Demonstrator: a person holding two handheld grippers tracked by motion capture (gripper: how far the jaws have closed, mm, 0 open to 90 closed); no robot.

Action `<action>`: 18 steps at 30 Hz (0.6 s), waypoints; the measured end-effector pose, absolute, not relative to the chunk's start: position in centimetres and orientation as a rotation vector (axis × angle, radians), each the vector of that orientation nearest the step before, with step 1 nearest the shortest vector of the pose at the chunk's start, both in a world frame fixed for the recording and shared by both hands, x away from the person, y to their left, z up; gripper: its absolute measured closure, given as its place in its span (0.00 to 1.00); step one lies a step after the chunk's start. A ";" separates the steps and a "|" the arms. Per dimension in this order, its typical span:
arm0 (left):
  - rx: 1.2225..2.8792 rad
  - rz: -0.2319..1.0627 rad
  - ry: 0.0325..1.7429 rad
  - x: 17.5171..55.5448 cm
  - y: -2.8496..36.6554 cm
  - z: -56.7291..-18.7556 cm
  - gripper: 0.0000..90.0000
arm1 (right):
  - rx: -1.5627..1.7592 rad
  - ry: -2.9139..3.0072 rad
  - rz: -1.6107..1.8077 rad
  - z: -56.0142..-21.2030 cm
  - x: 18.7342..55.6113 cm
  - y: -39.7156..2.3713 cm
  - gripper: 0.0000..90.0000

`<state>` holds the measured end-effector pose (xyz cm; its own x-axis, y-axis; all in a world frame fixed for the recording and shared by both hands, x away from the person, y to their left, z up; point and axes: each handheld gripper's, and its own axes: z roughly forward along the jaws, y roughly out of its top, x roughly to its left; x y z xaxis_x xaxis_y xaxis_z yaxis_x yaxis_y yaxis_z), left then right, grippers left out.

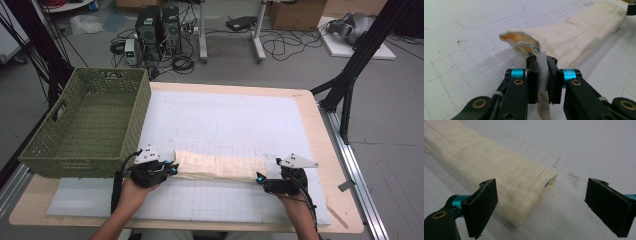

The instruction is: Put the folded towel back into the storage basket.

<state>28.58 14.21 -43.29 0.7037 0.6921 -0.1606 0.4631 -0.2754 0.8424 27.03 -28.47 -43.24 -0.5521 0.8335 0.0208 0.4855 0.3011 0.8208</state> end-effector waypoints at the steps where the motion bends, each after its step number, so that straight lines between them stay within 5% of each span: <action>1: 1.928 0.294 0.893 28.6 14.2 -43.3 0.89 | 1.185 2.162 1.146 -43.3 27.1 -28.4 0.12; 9: 1.924 0.298 0.891 28.6 14.3 -43.3 0.89 | 1.173 2.236 1.126 -44.1 27.3 -27.7 0.37; 18: 1.932 0.303 0.886 28.6 14.3 -43.3 0.89 | 1.173 2.330 1.145 -44.9 27.3 -27.5 0.53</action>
<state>28.61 14.26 -43.32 0.7062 0.6920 -0.1494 0.4550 -0.2820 0.8446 27.30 -27.46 -44.95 -0.6255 0.7753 0.0879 0.5435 0.3521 0.7620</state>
